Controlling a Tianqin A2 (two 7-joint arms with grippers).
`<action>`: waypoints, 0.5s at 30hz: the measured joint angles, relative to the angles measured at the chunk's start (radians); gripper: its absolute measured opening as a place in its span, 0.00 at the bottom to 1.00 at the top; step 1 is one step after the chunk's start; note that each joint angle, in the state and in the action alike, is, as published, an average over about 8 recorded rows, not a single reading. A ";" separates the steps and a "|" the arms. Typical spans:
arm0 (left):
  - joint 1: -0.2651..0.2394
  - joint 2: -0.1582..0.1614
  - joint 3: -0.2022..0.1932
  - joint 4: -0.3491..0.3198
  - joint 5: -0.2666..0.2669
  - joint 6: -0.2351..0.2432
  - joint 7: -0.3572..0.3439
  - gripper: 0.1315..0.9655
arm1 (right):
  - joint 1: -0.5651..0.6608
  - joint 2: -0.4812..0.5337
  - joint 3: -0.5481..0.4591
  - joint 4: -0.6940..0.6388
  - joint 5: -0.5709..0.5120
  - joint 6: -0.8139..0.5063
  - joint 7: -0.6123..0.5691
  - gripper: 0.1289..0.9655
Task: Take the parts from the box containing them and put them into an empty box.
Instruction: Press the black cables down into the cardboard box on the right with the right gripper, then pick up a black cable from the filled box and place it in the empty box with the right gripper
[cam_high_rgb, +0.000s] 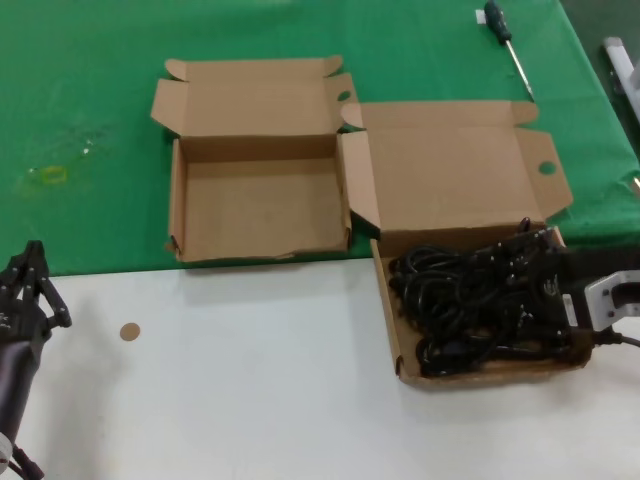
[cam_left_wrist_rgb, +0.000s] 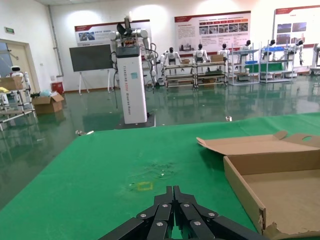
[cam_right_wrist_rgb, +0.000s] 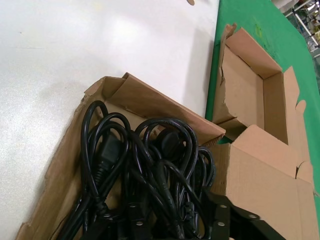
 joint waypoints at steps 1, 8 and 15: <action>0.000 0.000 0.000 0.000 0.000 0.000 0.000 0.02 | 0.000 0.000 0.000 0.000 0.000 -0.001 0.000 0.41; 0.000 0.000 0.000 0.000 0.000 0.000 0.000 0.02 | 0.003 0.004 0.006 0.007 0.002 -0.003 0.006 0.32; 0.000 0.000 0.000 0.000 0.000 0.000 0.000 0.02 | 0.014 0.018 0.014 0.039 0.004 -0.011 0.042 0.15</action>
